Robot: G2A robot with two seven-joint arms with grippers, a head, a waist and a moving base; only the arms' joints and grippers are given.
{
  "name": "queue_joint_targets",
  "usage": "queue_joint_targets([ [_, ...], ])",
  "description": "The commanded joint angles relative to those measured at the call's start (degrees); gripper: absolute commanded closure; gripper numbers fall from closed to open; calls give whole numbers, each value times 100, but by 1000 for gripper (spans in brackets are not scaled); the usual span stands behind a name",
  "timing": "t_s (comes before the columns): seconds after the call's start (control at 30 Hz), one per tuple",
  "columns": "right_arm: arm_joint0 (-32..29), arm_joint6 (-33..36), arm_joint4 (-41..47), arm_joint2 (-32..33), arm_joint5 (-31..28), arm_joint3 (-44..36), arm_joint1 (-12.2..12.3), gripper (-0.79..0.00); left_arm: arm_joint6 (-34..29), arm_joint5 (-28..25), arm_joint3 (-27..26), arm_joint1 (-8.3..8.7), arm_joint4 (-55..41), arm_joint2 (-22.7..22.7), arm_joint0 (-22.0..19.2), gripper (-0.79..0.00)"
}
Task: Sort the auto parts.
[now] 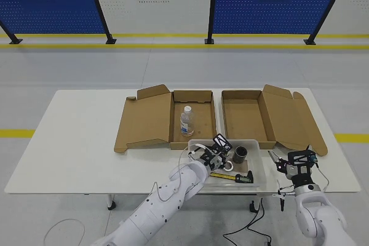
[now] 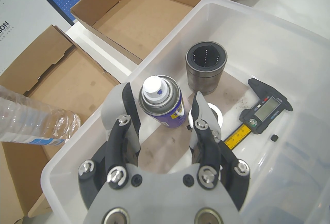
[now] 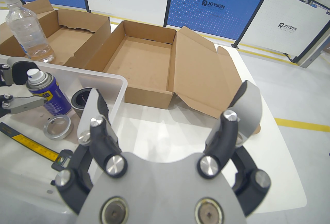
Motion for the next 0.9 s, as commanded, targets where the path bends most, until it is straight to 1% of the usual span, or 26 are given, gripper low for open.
queue_joint_targets([
  [0.0, 0, 0, 0, 0, 0, 0, 0, -785, 17, -12, 42, -20, -1, 26, -18, -517],
  [0.07, 0, 0, 0, 0, 0, 0, 0, -785, 17, -7, 84, -36, 2, 38, -36, -542],
  [0.2, 0, 0, 0, 0, 0, 0, 0, -785, 19, -24, 168, -67, 24, 66, -82, -560],
  [0.23, 0, 0, 0, 0, 0, 0, 0, -785, 25, -27, 187, -75, 20, 70, -93, -579],
  [0.37, 0, 0, 0, 0, 0, 0, 0, -785, 31, -14, 261, -116, -11, 95, -139, -576],
  [0.63, 0, 0, 0, 0, 0, 0, 0, -785, 17, -83, 380, -183, -68, 124, -230, -616],
  [0.87, 0, 0, 0, 0, 0, 0, 0, -785, -1, -119, 476, -226, -92, 120, -287, -606],
])
